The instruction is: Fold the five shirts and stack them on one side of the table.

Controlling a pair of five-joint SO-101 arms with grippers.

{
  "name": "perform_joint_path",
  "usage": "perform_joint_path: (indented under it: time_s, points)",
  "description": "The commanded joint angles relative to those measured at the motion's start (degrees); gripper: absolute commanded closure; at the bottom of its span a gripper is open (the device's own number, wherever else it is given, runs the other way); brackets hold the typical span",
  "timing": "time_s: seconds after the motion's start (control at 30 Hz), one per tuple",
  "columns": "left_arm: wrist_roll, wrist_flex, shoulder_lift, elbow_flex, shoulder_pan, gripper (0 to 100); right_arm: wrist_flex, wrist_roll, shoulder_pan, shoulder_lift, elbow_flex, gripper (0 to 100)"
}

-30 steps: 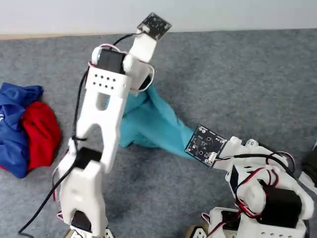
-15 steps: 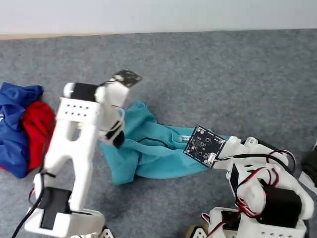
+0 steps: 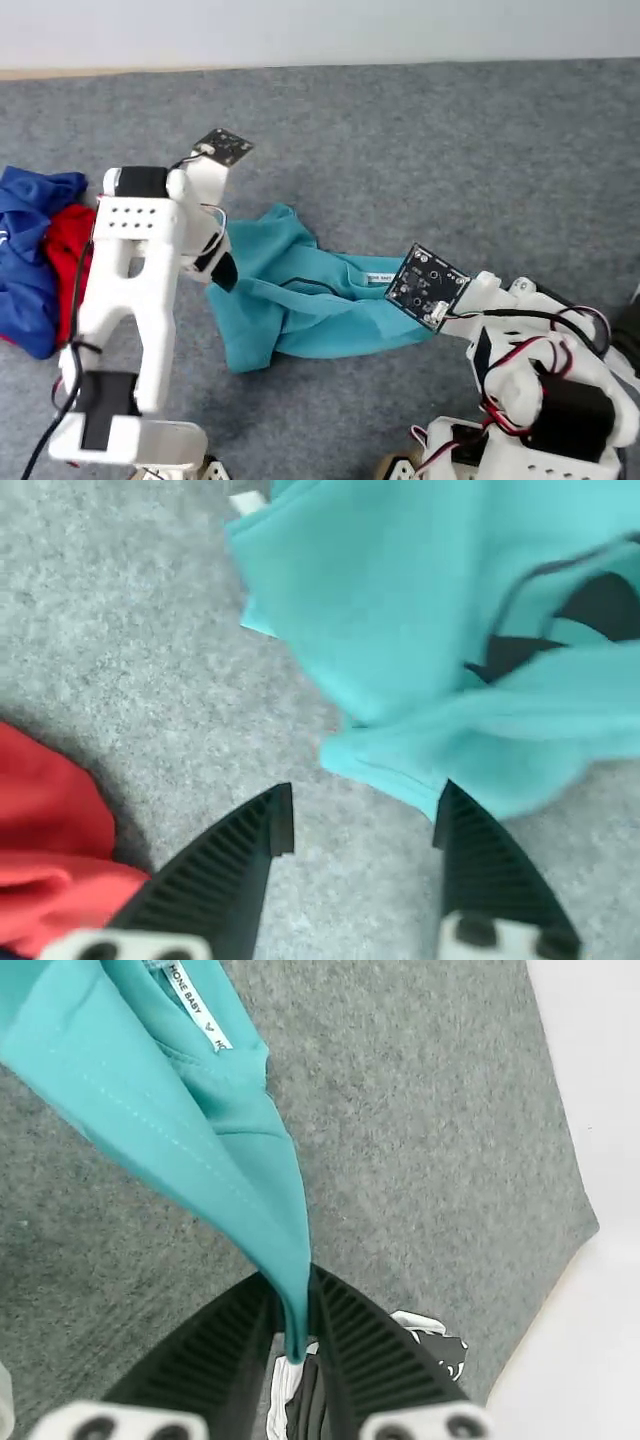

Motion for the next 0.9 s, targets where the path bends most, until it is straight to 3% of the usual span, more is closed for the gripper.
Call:
perform_joint_path:
  time_s: [0.0,0.2,0.63,0.87]
  points:
    - [-4.0,-2.3,4.1,-1.3,-2.5,77,-1.0,0.6,0.7,0.2,-0.6,98.8]
    - [-8.4,-1.6,10.6,-2.8,-3.4,77,-0.9,0.6,0.7,0.2,-0.6,98.8]
    - [-18.2,-0.4,11.3,-2.9,-3.0,77,-0.6,0.4,0.7,0.1,-0.6,98.8]
    - [-19.0,-1.3,11.3,-2.6,-1.8,77,-0.6,0.4,0.7,0.1,-0.6,98.8]
